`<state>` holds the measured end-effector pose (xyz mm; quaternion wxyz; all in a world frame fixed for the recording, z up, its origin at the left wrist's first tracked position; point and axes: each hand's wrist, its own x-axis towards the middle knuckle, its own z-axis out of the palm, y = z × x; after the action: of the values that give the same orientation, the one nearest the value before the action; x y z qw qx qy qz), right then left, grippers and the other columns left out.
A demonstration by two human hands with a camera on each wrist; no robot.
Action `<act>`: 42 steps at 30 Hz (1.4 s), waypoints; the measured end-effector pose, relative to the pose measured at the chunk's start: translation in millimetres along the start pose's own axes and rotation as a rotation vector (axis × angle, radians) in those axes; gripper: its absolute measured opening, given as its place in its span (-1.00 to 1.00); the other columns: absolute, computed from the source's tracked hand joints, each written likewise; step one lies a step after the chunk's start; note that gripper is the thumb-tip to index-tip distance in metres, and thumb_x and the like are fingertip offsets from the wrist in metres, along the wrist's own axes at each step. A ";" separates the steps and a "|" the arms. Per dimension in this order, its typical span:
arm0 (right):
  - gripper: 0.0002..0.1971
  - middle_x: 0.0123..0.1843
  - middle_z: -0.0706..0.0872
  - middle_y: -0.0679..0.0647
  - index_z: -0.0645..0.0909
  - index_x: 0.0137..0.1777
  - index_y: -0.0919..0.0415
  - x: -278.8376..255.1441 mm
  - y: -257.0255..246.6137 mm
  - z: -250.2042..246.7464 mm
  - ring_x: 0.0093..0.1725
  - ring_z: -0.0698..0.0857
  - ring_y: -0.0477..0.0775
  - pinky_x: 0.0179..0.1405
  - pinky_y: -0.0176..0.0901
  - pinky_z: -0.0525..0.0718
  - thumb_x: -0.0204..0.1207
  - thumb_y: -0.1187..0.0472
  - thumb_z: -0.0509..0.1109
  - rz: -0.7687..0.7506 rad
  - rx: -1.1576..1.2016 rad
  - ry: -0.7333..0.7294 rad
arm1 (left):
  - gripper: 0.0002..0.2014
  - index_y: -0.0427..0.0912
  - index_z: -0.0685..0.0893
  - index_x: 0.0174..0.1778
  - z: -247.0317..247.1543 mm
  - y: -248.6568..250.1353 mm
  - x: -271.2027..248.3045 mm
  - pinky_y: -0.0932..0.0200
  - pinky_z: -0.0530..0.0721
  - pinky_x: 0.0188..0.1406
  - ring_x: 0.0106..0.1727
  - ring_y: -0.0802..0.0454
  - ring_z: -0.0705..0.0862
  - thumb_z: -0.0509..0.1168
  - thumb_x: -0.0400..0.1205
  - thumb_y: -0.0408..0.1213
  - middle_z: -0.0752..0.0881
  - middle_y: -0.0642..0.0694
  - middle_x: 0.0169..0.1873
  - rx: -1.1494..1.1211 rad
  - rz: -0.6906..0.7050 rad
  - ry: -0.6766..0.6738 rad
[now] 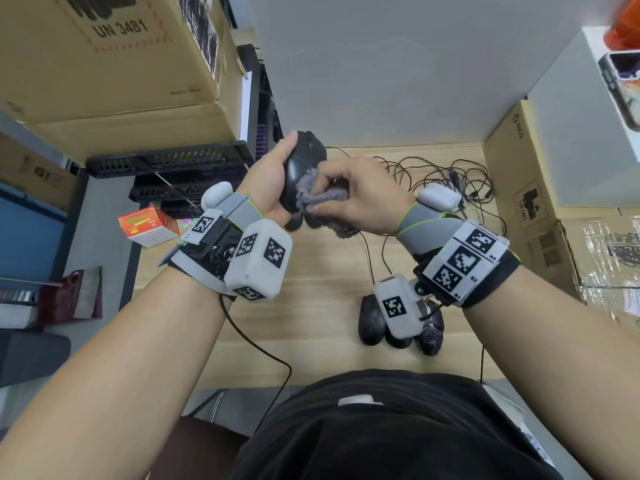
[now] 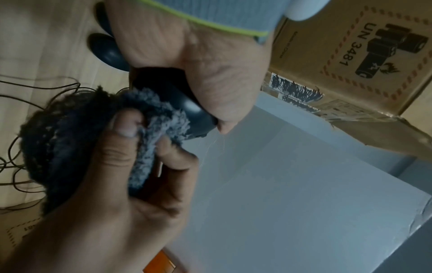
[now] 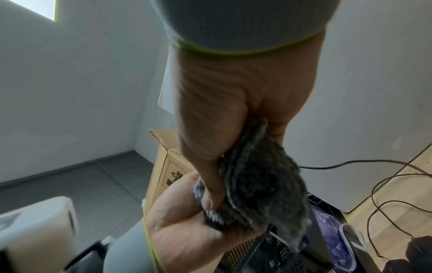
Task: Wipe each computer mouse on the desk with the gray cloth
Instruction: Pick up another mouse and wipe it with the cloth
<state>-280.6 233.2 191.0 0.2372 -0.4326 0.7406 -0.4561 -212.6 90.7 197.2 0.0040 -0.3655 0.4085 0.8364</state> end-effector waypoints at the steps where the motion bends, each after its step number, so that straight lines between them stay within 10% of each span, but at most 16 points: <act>1: -0.79 -0.31 0.73 0.01 0.62 -0.31 0.05 2.1 0.4 -1.0 -0.32 0.72 0.11 -0.33 -0.14 0.65 0.32 0.18 0.64 -0.022 -0.066 -0.023 | -0.51 -0.24 0.67 0.40 1.1 -0.1 -1.1 -0.06 0.82 0.00 0.10 -0.19 0.81 0.26 0.74 0.08 0.78 -0.26 0.19 -0.002 -0.005 -0.006; 7: -0.78 -0.35 0.65 -0.16 0.56 -0.37 -0.06 15.5 14.7 -15.4 -0.32 0.61 -0.12 -0.19 -0.14 0.64 0.31 0.01 0.57 0.176 0.038 0.386 | -0.43 -0.39 0.54 0.55 5.9 -1.3 -2.8 -0.05 0.73 0.23 0.27 -0.23 0.68 0.15 0.81 0.02 0.64 -0.39 0.44 -0.027 0.039 -0.069; 10: -0.80 -0.32 0.71 0.03 0.61 -0.31 0.01 9.7 4.9 -8.9 -0.36 0.62 0.03 -0.31 0.05 0.72 0.31 0.12 0.63 0.138 0.159 0.254 | -0.46 -0.38 0.59 0.48 4.7 -1.6 0.1 -0.11 0.69 0.26 0.23 -0.22 0.70 0.18 0.80 0.01 0.70 -0.38 0.34 -0.041 0.044 -0.041; 14: -0.85 -0.32 0.75 0.09 0.76 -0.28 0.27 0.1 -5.6 -0.9 -0.36 0.65 -0.06 -0.36 -0.19 0.64 0.26 0.31 0.70 0.087 0.136 -0.047 | -0.67 -0.26 0.73 0.09 2.5 6.8 2.2 -0.06 0.82 -0.05 -0.18 -0.17 0.81 0.28 0.76 -0.02 0.81 -0.24 -0.10 -0.063 0.087 0.030; 20: -0.83 -0.29 0.72 0.03 0.66 -0.26 0.10 11.2 9.3 -16.5 -0.28 0.65 -0.04 -0.19 -0.11 0.69 0.34 0.23 0.64 0.174 0.335 0.424 | -0.51 -0.32 0.67 0.42 -0.9 5.2 3.8 -0.21 0.75 0.26 0.27 -0.28 0.77 0.22 0.78 0.02 0.77 -0.33 0.27 0.047 0.117 0.041; 26: -0.77 -0.34 0.70 -0.04 0.69 -0.31 0.11 7.3 -6.1 -7.5 -0.36 0.65 -0.06 -0.34 -0.11 0.68 0.24 0.34 0.70 0.093 0.223 0.131 | -0.58 -0.38 0.69 0.22 -2.4 -3.4 4.3 -0.08 0.83 -0.06 -0.01 -0.24 0.83 0.18 0.82 -0.05 0.81 -0.37 0.11 0.074 0.131 0.145; 32: -0.77 -0.28 0.69 0.11 0.62 -0.31 0.05 12.8 6.7 -19.1 -0.30 0.65 -0.01 -0.22 -0.05 0.70 0.34 0.21 0.65 0.186 0.345 0.391 | -0.60 -0.34 0.64 0.41 2.2 -4.6 -4.2 0.11 0.84 -0.13 0.09 -0.10 0.79 0.21 0.82 -0.11 0.78 -0.27 0.26 0.058 0.100 0.118; 37: -0.81 -0.28 0.71 0.10 0.73 -0.30 0.16 3.9 -8.3 -5.0 -0.26 0.64 -0.02 -0.20 -0.03 0.64 0.23 0.30 0.71 0.080 0.236 0.087 | -0.53 -0.37 0.57 0.47 -4.2 -3.0 -1.2 -0.06 0.85 -0.11 0.17 -0.22 0.82 0.19 0.81 -0.05 0.75 -0.39 0.28 0.072 0.089 0.106; 42: -0.86 -0.25 0.72 0.13 0.68 -0.21 0.16 10.2 -3.1 -11.6 -0.23 0.66 -0.02 -0.10 -0.01 0.72 0.39 0.31 0.61 0.112 0.425 0.344 | -0.34 -0.20 0.64 0.40 3.1 -6.2 -9.9 0.09 0.79 -0.21 -0.09 -0.05 0.85 0.05 0.73 0.31 0.84 -0.20 0.05 0.295 0.035 -0.069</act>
<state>-293.2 229.3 199.7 0.2181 -0.2476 0.6804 -0.6544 -205.4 99.9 200.3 0.0570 -0.3248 0.5328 0.7794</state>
